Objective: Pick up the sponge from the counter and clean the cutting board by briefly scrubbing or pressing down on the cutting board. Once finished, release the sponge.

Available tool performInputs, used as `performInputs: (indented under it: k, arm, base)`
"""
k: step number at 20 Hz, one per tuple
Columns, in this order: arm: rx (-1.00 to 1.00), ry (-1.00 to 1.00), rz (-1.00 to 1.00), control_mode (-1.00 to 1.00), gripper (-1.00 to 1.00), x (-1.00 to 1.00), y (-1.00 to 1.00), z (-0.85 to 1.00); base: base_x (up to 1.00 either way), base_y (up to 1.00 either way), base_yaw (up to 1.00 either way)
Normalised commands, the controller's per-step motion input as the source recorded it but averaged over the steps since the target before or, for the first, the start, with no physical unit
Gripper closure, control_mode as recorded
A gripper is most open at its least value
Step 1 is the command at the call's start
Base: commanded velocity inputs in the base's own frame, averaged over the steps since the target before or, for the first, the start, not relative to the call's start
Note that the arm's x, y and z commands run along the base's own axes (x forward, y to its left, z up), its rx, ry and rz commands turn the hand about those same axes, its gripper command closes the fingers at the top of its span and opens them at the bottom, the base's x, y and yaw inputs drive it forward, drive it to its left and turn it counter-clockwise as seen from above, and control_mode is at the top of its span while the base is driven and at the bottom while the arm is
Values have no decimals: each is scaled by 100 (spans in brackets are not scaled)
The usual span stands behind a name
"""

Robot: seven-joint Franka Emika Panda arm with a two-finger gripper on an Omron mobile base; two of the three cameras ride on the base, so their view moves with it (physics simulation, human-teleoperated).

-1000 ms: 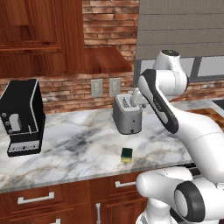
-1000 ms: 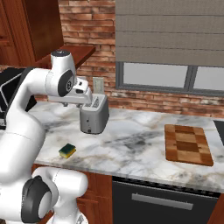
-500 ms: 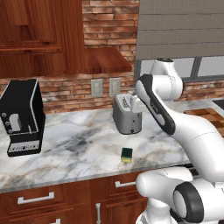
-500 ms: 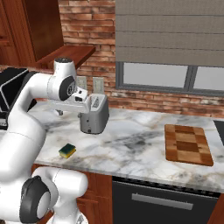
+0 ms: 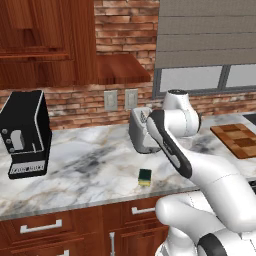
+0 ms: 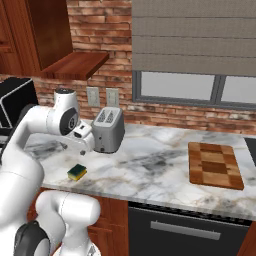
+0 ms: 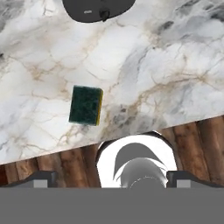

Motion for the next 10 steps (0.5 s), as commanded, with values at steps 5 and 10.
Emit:
performInputs:
  k: [5,10]
  arm:
    - [0,13,-7,-100,-100,-14,10,-47]
    - [0,20,0,-100,-100,10,20,-23]
  base:
    - [0,0,0]
    - [0,0,0]
